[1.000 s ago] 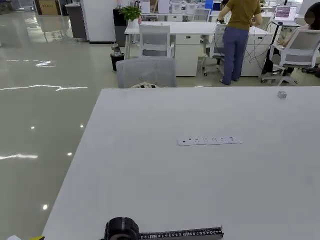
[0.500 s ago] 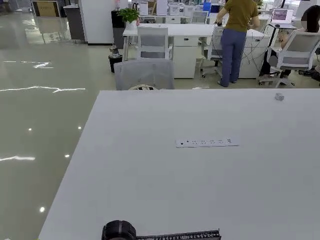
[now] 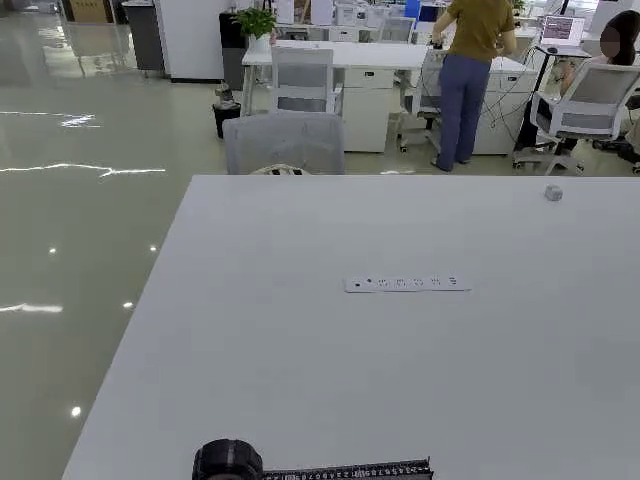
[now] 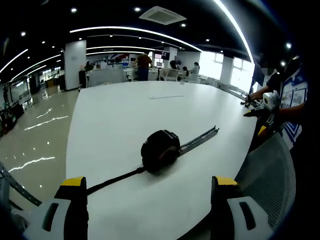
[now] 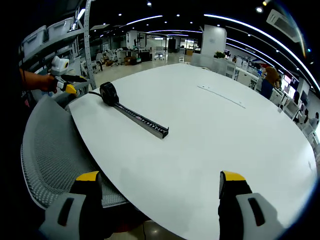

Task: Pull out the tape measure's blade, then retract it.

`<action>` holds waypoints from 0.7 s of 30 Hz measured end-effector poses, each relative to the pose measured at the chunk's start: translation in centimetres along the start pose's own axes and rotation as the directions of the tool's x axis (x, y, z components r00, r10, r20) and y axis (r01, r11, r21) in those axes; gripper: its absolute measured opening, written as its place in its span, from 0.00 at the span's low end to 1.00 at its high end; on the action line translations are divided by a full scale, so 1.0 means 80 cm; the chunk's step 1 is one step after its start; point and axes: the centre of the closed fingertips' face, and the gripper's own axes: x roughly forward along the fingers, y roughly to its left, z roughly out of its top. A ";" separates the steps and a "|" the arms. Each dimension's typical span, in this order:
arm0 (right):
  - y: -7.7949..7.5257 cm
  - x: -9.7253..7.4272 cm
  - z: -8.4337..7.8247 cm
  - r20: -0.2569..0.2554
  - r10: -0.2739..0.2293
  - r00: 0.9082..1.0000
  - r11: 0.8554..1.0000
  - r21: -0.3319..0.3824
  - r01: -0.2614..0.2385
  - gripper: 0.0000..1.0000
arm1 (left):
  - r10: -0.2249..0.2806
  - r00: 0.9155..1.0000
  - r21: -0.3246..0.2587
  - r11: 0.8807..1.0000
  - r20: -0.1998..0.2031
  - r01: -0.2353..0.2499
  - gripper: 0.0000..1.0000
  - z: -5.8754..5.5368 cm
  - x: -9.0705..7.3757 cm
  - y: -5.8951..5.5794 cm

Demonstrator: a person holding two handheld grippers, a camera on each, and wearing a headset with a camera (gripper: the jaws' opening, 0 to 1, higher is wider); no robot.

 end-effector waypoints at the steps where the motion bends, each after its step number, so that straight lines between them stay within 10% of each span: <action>1: 0.001 0.000 0.000 -0.014 0.020 1.000 1.000 -0.011 -0.020 1.00 | -0.005 1.000 0.014 1.000 0.001 0.005 1.00 0.001 0.001 -0.005; 17: -0.012 0.006 0.024 -0.092 0.121 0.988 0.980 -0.148 -0.134 0.97 | 0.002 1.000 -0.014 1.000 0.024 -0.002 1.00 0.019 0.018 -0.019; 18: -0.020 0.008 0.035 -0.088 0.108 0.990 0.971 -0.206 -0.124 0.96 | 0.067 0.997 -0.007 0.998 0.039 -0.067 1.00 0.024 0.018 -0.009; 21: -0.020 0.020 0.064 -0.119 0.188 0.975 0.949 -0.232 -0.212 0.96 | 0.060 0.997 -0.069 0.996 0.056 -0.056 1.00 0.027 0.024 -0.023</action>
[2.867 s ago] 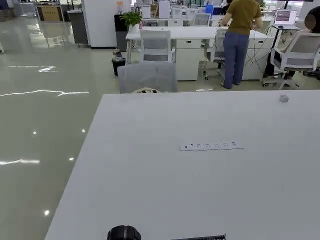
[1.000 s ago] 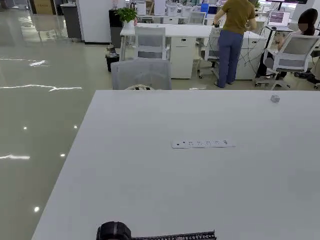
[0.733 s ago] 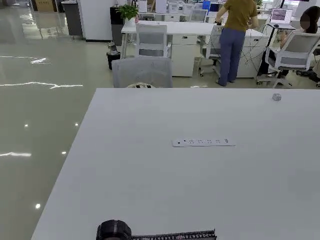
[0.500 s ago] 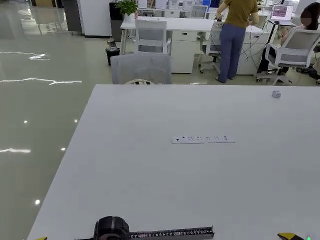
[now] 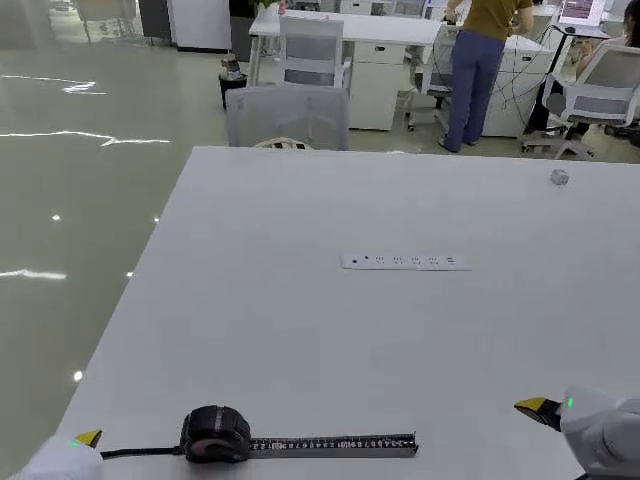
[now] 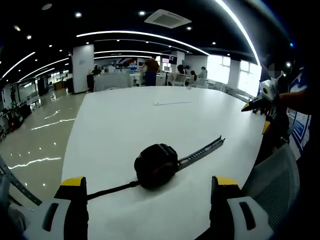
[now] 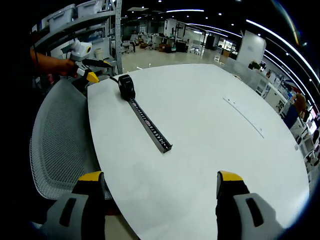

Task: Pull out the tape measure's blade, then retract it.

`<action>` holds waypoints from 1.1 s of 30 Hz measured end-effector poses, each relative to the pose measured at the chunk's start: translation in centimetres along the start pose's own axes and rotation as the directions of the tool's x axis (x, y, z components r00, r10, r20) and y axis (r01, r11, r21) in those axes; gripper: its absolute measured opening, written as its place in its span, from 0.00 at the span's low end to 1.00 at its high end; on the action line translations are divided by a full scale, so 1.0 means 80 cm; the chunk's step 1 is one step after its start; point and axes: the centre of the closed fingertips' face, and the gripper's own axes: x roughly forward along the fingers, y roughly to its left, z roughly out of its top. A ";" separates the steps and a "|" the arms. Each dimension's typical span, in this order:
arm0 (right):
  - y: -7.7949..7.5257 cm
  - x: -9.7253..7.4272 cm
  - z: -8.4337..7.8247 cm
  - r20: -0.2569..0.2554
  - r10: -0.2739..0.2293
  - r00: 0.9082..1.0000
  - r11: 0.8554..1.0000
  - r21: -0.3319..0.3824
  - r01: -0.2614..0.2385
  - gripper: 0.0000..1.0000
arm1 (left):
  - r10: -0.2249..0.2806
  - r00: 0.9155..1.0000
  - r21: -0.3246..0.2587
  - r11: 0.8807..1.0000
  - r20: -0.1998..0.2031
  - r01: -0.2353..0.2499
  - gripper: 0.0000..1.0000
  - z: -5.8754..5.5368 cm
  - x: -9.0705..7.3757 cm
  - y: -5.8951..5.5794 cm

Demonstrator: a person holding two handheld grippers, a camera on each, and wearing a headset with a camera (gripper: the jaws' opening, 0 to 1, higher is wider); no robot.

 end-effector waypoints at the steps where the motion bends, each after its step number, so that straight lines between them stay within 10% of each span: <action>1: 0.000 0.000 0.000 0.000 0.003 1.000 1.000 -0.001 -0.003 0.95 | 0.000 1.000 0.000 1.000 0.000 0.000 1.00 0.000 0.000 0.000; 18: -0.004 0.042 0.065 -0.081 0.168 0.982 0.961 -0.207 -0.182 0.93 | 0.008 1.000 -0.029 1.000 0.014 -0.008 1.00 0.019 0.018 -0.019; 25: -0.008 0.058 0.065 -0.155 0.188 0.970 0.917 -0.325 -0.230 0.80 | 0.017 1.000 -0.042 0.999 0.017 -0.016 1.00 0.020 0.024 -0.024; 33: -0.011 0.075 0.066 -0.211 0.228 0.951 0.905 -0.314 -0.287 0.75 | 0.062 0.998 -0.074 0.995 0.003 -0.062 1.00 0.013 0.038 -0.021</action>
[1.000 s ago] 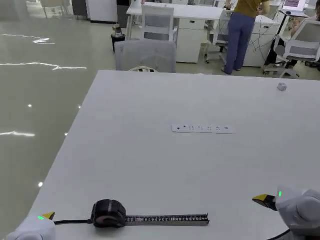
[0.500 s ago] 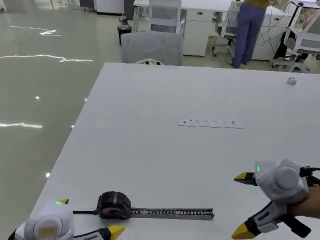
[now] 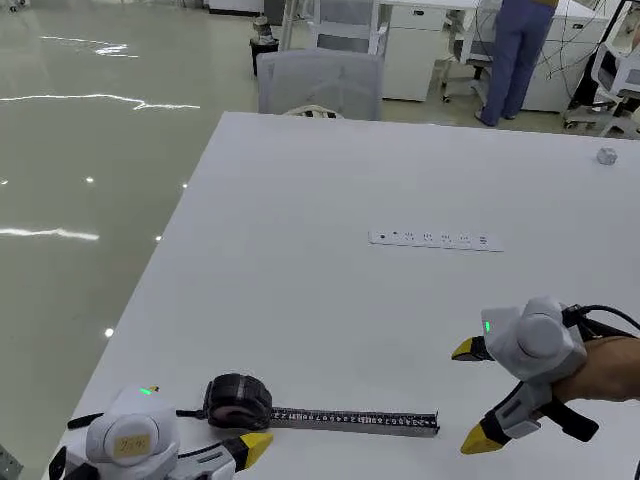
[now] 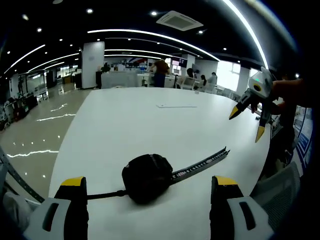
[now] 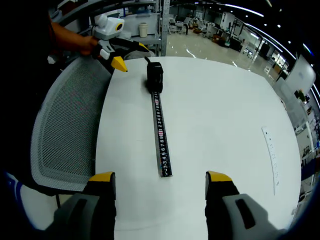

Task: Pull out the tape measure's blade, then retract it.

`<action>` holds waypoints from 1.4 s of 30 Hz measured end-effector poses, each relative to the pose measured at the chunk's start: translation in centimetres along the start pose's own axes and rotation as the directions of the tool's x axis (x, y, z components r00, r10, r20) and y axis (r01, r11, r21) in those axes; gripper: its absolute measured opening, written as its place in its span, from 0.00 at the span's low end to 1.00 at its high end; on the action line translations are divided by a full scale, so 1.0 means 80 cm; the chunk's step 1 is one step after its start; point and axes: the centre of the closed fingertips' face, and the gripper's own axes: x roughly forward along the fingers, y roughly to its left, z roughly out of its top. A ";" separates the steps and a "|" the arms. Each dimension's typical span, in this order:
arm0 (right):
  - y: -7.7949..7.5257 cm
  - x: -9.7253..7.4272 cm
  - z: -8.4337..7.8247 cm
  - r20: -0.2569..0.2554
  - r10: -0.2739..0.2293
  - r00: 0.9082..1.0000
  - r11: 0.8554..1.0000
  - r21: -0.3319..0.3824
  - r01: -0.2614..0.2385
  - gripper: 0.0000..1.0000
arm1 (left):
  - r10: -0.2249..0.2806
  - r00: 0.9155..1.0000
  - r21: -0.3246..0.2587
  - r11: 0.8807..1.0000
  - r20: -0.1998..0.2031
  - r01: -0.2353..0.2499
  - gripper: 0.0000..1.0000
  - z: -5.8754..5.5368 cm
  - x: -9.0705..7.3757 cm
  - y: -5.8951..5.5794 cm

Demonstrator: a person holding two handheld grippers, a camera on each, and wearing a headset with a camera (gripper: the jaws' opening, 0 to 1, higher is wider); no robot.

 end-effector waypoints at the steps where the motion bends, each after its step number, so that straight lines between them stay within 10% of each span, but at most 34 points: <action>1: -0.001 0.003 0.001 -0.002 0.005 1.000 1.000 -0.005 -0.005 0.75 | 0.001 1.000 -0.005 1.000 0.002 -0.001 1.00 0.000 0.003 -0.001; 22: -0.002 0.069 -0.023 -0.078 0.109 0.991 0.993 -0.026 -0.111 0.57 | 0.061 0.998 -0.061 0.996 -0.007 -0.061 1.00 -0.003 0.029 0.012; 25: -0.002 0.078 -0.032 -0.096 0.101 0.990 0.994 -0.025 -0.104 0.50 | 0.077 0.996 -0.009 0.997 0.049 -0.076 1.00 0.005 0.030 0.014; 42: -0.004 0.106 -0.052 -0.133 0.088 0.987 0.996 -0.004 -0.089 0.27 | 0.071 0.997 -0.032 0.997 -0.009 -0.071 1.00 -0.011 0.047 0.011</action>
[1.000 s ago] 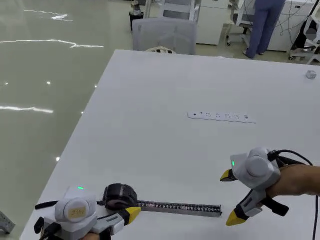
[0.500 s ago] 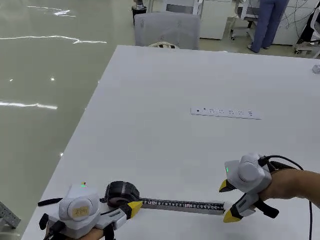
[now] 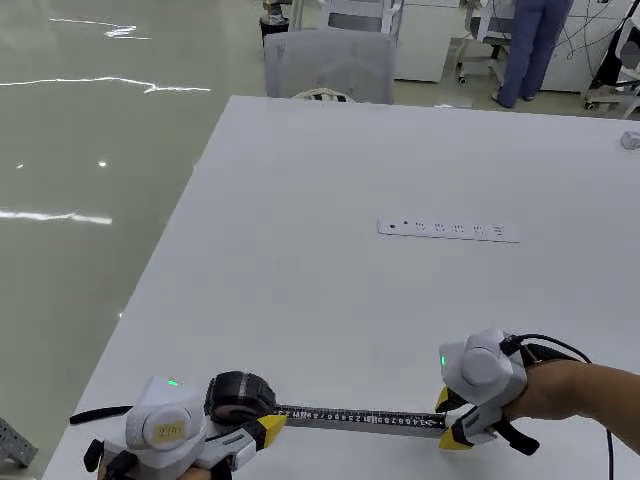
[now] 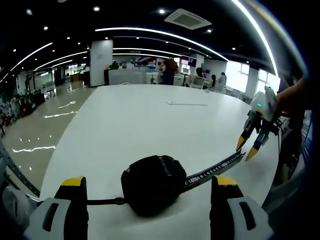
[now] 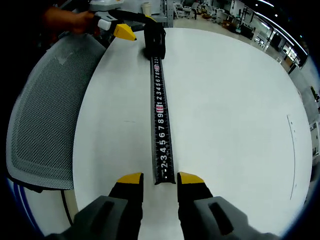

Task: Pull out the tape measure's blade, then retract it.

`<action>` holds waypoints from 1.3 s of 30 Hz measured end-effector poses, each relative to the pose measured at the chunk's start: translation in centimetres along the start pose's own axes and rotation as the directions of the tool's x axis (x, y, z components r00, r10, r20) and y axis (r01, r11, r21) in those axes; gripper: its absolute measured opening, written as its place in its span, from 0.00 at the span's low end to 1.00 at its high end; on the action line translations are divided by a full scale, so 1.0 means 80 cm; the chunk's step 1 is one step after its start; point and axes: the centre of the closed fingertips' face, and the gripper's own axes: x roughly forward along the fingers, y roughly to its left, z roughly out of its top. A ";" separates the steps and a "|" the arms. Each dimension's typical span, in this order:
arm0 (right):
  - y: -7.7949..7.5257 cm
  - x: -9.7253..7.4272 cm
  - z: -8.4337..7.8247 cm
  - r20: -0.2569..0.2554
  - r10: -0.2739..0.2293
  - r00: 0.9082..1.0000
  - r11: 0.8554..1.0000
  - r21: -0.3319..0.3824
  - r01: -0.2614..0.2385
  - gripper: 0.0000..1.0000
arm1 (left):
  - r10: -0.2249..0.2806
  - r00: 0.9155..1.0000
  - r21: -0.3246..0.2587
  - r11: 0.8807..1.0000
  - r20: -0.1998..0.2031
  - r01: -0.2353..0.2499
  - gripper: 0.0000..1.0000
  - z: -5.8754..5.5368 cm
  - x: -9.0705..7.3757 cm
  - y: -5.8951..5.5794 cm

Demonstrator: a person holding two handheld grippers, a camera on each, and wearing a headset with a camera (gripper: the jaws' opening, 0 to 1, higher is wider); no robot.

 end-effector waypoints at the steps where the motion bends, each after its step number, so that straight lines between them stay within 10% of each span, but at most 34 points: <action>1: 0.000 0.000 0.000 0.000 0.000 1.000 1.000 0.000 0.000 0.27 | 0.000 1.000 0.000 1.000 0.000 0.000 1.00 0.000 0.000 0.000; 14: -0.007 0.009 0.002 -0.054 -0.031 0.998 0.998 -0.060 0.028 0.16 | -0.001 1.000 -0.033 0.999 -0.018 0.000 1.00 -0.006 0.003 0.000; 24: -0.010 0.009 0.001 -0.087 -0.013 0.996 1.000 0.025 0.016 0.15 | 0.006 1.000 -0.055 0.998 -0.009 -0.006 0.91 -0.003 0.014 -0.013; 31: -0.011 0.012 0.001 -0.167 -0.015 0.986 0.998 0.064 0.026 0.15 | 0.067 0.997 -0.043 0.997 -0.024 -0.068 0.72 0.000 0.024 -0.005; 39: -0.007 0.011 -0.001 -0.242 -0.015 0.970 1.000 -0.002 0.015 0.15 | 0.076 0.996 -0.100 0.992 -0.051 -0.081 0.72 -0.002 0.036 -0.005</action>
